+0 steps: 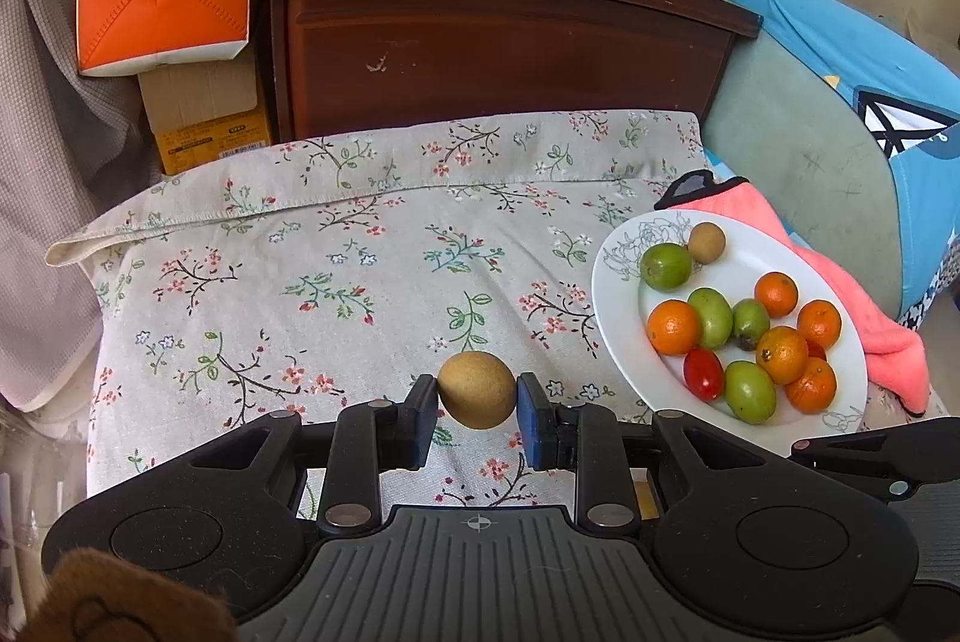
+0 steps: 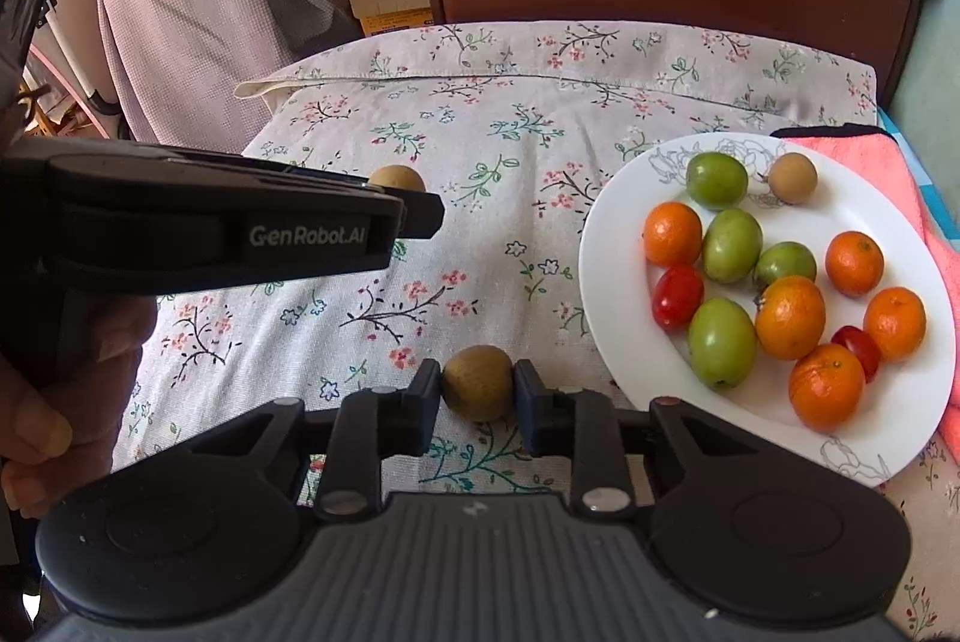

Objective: Organize fruits
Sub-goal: 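Carry both brown kiwis onto the white plate and open both tools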

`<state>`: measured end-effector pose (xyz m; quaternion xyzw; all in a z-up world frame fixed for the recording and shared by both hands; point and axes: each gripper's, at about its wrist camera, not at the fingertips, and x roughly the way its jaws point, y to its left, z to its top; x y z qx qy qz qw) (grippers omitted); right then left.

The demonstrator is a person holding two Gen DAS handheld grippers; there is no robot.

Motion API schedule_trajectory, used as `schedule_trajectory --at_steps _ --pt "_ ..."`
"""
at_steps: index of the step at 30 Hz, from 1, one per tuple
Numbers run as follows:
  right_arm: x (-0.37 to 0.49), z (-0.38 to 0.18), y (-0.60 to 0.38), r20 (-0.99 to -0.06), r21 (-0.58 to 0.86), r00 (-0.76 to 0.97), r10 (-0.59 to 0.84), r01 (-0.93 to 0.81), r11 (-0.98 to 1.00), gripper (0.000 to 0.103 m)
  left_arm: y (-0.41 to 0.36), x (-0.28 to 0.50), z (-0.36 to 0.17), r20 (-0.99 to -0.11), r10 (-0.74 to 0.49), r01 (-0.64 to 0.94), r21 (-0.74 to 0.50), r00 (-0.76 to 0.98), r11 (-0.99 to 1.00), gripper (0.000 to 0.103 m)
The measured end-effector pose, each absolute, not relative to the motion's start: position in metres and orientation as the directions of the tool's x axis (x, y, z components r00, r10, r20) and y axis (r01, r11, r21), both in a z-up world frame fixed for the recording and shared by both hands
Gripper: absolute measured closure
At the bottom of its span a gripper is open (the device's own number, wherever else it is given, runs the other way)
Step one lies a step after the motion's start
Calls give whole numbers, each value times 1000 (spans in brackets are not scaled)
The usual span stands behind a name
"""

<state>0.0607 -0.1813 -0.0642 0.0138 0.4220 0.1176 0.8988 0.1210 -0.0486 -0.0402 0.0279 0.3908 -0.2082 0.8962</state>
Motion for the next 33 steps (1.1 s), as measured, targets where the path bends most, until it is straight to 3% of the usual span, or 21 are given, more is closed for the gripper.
schedule_trajectory --at_steps 5,17,25,33 --pt "58 -59 -181 -749 118 624 223 -206 971 77 -49 122 -38 -704 -350 383 -119 618 916 77" --pt "69 10 -261 -606 186 786 122 -9 982 77 -84 126 -8 -604 -488 492 -177 630 853 77" --pt "87 6 -319 -610 215 793 -19 189 958 77 -131 136 -11 -584 -541 562 -168 605 810 77" --pt "103 -9 -329 -638 210 769 -51 236 949 77 -164 142 -26 -593 -573 610 -166 566 775 77"
